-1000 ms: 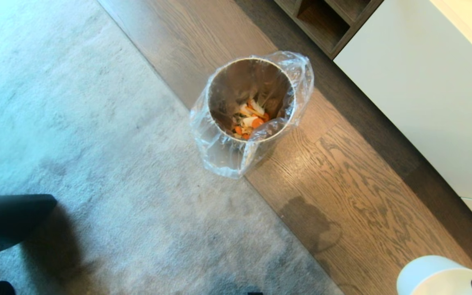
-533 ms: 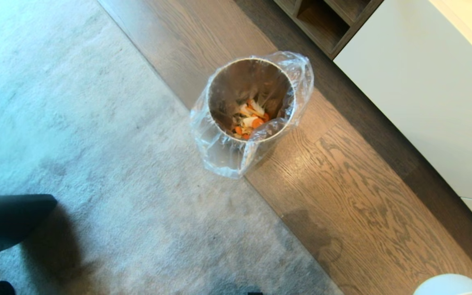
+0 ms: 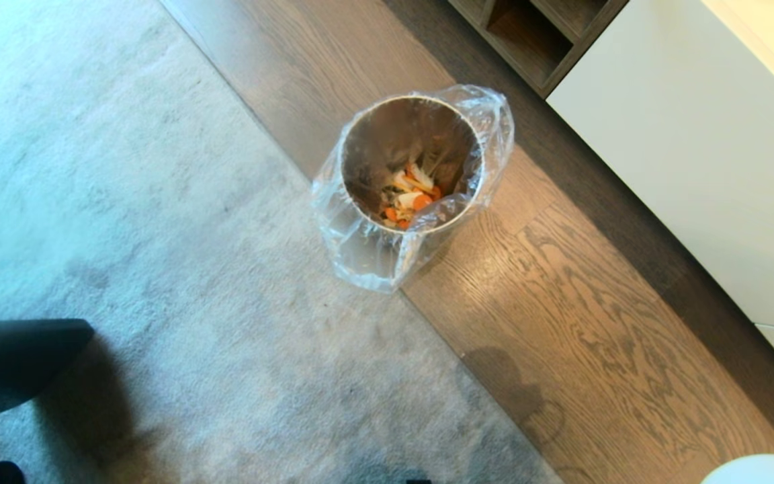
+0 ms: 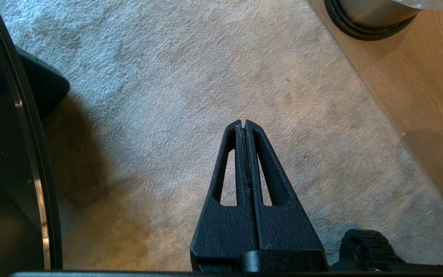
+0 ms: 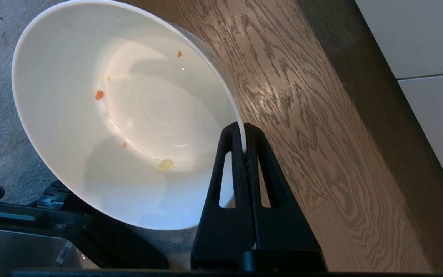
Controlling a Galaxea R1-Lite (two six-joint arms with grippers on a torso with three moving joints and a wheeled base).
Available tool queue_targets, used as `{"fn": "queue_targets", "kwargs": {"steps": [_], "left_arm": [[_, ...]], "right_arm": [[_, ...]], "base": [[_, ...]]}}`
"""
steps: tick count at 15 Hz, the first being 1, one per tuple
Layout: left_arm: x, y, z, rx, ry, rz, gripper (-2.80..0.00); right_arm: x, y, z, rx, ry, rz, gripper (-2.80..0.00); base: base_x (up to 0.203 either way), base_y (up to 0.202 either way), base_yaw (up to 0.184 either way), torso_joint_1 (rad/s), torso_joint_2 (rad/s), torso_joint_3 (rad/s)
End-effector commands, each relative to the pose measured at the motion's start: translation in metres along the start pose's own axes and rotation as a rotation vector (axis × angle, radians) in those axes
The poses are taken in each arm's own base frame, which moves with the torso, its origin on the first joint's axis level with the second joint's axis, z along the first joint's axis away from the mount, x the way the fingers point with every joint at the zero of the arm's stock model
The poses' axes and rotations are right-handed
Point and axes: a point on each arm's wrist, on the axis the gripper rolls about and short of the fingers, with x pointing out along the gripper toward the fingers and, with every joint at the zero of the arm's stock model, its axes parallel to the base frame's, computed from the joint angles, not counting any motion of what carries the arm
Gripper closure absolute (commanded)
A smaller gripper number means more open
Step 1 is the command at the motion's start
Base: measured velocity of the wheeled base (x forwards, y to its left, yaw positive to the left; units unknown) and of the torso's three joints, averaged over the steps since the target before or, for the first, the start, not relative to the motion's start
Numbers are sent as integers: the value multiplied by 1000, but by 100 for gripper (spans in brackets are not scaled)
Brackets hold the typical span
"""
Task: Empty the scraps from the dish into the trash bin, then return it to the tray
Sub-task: Put the bowl back to the table
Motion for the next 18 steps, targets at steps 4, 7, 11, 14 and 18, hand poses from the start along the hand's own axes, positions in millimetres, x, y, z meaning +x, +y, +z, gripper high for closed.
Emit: {"fn": "queue_targets", "kwargs": {"steps": [4, 7, 11, 14, 18], "left_arm": [[0, 0, 0, -1, -1, 1, 0], [0, 0, 0, -1, -1, 1, 0], [0, 0, 0, -1, -1, 1, 0], [0, 0, 0, -1, -1, 1, 0], [0, 0, 0, -1, -1, 1, 0]], "right_arm": [[0, 0, 0, 4, -10, 0, 0], [0, 0, -1, 4, -9, 0, 0], [0, 0, 0, 4, -10, 0, 0], [0, 0, 0, 4, -10, 0, 0], [0, 0, 0, 4, -10, 0, 0]], "base": [[0, 0, 0, 0, 0, 0], [0, 0, 0, 0, 0, 0], [0, 0, 0, 0, 0, 0], [0, 0, 0, 0, 0, 0], [0, 0, 0, 0, 0, 0]]}}
